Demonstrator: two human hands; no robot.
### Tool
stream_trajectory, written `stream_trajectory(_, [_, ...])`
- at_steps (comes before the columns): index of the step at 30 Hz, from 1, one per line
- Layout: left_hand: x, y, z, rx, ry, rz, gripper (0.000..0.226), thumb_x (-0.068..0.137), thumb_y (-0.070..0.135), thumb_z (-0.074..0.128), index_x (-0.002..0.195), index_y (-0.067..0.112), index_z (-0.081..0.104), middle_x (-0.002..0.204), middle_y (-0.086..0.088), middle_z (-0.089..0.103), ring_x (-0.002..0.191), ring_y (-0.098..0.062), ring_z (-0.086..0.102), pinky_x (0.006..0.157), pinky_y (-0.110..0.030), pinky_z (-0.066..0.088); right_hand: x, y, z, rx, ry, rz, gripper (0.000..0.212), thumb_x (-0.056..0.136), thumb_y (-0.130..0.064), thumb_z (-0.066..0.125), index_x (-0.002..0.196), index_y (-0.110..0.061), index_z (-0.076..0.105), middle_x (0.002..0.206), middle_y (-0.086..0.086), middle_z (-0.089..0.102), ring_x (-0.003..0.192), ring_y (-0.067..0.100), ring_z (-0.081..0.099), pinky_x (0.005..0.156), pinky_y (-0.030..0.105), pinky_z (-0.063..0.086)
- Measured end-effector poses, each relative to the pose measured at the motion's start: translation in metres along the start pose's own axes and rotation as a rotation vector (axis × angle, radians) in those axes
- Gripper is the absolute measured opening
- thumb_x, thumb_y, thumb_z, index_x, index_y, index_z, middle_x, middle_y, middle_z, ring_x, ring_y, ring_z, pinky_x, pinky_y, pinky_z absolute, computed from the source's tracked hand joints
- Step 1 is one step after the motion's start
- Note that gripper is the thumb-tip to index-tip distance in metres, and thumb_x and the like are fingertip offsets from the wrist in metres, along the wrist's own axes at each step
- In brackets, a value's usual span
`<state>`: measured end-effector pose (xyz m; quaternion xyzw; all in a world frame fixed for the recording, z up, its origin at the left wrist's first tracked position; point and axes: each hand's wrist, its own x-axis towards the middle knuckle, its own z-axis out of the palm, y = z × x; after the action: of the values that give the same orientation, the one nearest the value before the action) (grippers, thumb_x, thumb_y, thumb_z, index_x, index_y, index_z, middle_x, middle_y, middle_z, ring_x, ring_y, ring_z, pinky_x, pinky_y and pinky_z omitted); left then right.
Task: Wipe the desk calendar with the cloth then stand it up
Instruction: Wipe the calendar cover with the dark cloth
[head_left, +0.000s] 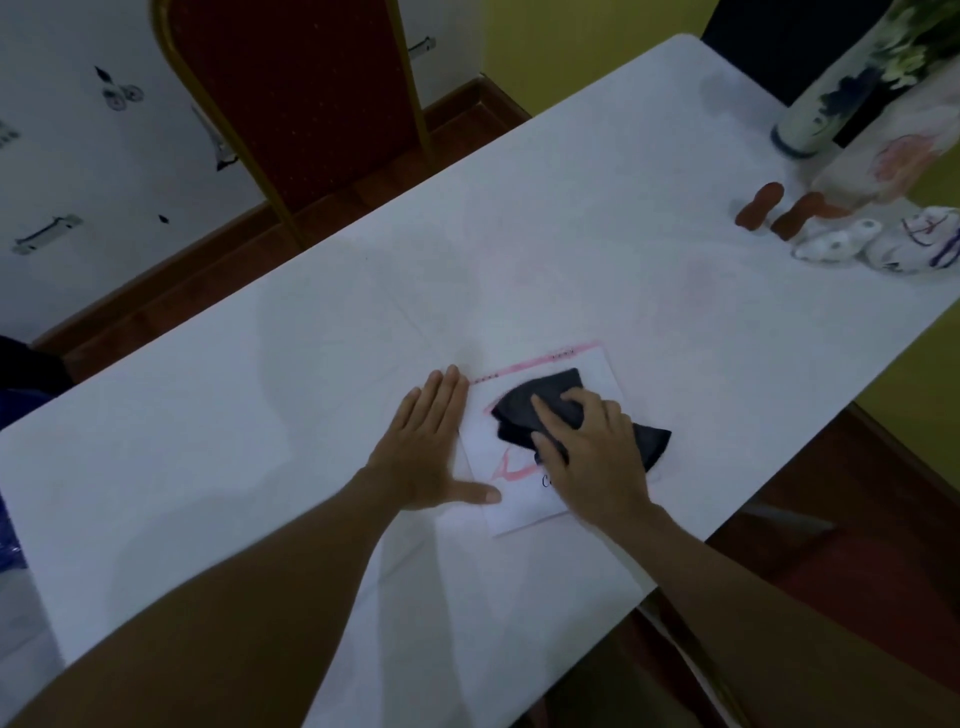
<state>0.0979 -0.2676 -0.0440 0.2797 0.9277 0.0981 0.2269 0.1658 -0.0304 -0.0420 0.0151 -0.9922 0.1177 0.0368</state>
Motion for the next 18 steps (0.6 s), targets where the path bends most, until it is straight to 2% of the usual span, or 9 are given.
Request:
stream_trajectory(1, [0.000, 0.000, 0.000, 0.005, 0.008, 0.000, 0.145, 0.053, 0.104, 0.036, 0.151, 0.015, -0.024, 0.159, -0.003, -0.032, 0.144, -0.017, -0.033, 0.119, -0.040, -0.012, 0.005, 0.007, -0.002, -0.004, 0.015, 0.047, 0.042, 0.098, -0.042, 0.051, 0.136, -0.026, 0.060, 0.129, 0.014, 0.055, 0.104, 0.034, 0.052, 0.083, 0.042, 0.045])
stream_trajectory(4, [-0.001, 0.001, 0.000, 0.010, 0.021, -0.002, 0.147, 0.052, 0.104, 0.038, 0.151, 0.015, -0.024, 0.160, -0.003, -0.030, 0.145, -0.017, -0.031, 0.119, -0.040, -0.012, 0.033, 0.002, -0.002, 0.010, 0.077, 0.388, 0.042, 0.098, -0.040, 0.054, 0.137, -0.027, 0.059, 0.125, 0.015, 0.052, 0.104, 0.035, 0.049, 0.084, 0.044, 0.042])
stream_trajectory(5, [-0.001, 0.002, -0.001, 0.009, 0.023, -0.003, 0.147, 0.052, 0.104, 0.038, 0.151, 0.015, -0.024, 0.160, -0.003, -0.030, 0.145, -0.017, -0.031, 0.119, -0.040, -0.012, 0.039, -0.007, -0.002, 0.018, 0.080, 0.432, 0.042, 0.098, -0.040, 0.054, 0.138, -0.027, 0.059, 0.124, 0.015, 0.052, 0.103, 0.034, 0.049, 0.084, 0.044, 0.041])
stream_trajectory(7, [-0.001, 0.002, -0.002, 0.001, 0.017, -0.007, 0.146, 0.053, 0.103, 0.038, 0.150, 0.015, -0.026, 0.158, -0.002, -0.032, 0.145, -0.017, -0.031, 0.120, -0.040, -0.012, 0.034, -0.024, 0.003, 0.004, 0.057, 0.324, 0.042, 0.098, -0.041, 0.053, 0.137, -0.027, 0.058, 0.124, 0.014, 0.053, 0.102, 0.034, 0.050, 0.083, 0.043, 0.041])
stream_trajectory(10, [-0.001, 0.002, -0.002, 0.001, 0.009, -0.012, 0.145, 0.053, 0.103, 0.035, 0.148, 0.016, -0.030, 0.155, -0.001, -0.037, 0.143, -0.017, -0.035, 0.120, -0.039, -0.012, 0.003, -0.017, 0.007, 0.014, 0.005, -0.037, 0.041, 0.097, -0.041, 0.053, 0.134, -0.028, 0.060, 0.122, 0.012, 0.057, 0.100, 0.032, 0.053, 0.080, 0.040, 0.042])
stream_trajectory(11, [-0.002, 0.003, -0.003, 0.000, 0.007, -0.011, 0.145, 0.053, 0.103, 0.035, 0.148, 0.016, -0.030, 0.154, 0.000, -0.039, 0.143, -0.016, -0.035, 0.119, -0.039, -0.013, 0.000, -0.008, 0.006, 0.024, 0.008, -0.079, 0.040, 0.096, -0.041, 0.054, 0.134, -0.028, 0.061, 0.121, 0.012, 0.057, 0.099, 0.031, 0.053, 0.079, 0.039, 0.042])
stream_trajectory(13, [-0.002, 0.003, -0.003, -0.003, 0.004, -0.010, 0.146, 0.052, 0.103, 0.035, 0.149, 0.015, -0.029, 0.154, 0.000, -0.038, 0.142, -0.015, -0.036, 0.119, -0.038, -0.014, 0.007, 0.005, 0.003, 0.023, 0.044, 0.033, 0.040, 0.095, -0.041, 0.054, 0.132, -0.028, 0.063, 0.118, 0.011, 0.055, 0.097, 0.031, 0.052, 0.079, 0.040, 0.042])
stream_trajectory(16, [-0.001, 0.003, -0.004, -0.002, 0.005, -0.013, 0.147, 0.052, 0.103, 0.037, 0.149, 0.015, -0.029, 0.156, -0.001, -0.036, 0.143, -0.016, -0.035, 0.118, -0.038, -0.015, 0.030, -0.009, 0.006, 0.026, 0.104, 0.377, 0.040, 0.094, -0.039, 0.056, 0.132, -0.029, 0.063, 0.118, 0.011, 0.053, 0.099, 0.031, 0.048, 0.080, 0.042, 0.041])
stream_trajectory(18, [-0.001, 0.003, -0.004, -0.006, 0.008, -0.010, 0.145, 0.053, 0.103, 0.037, 0.146, 0.016, -0.033, 0.154, 0.000, -0.038, 0.143, -0.017, -0.035, 0.118, -0.038, -0.014, 0.032, -0.028, 0.007, 0.022, 0.079, 0.319, 0.041, 0.093, -0.039, 0.056, 0.133, -0.030, 0.061, 0.119, 0.011, 0.053, 0.100, 0.031, 0.049, 0.080, 0.042, 0.040])
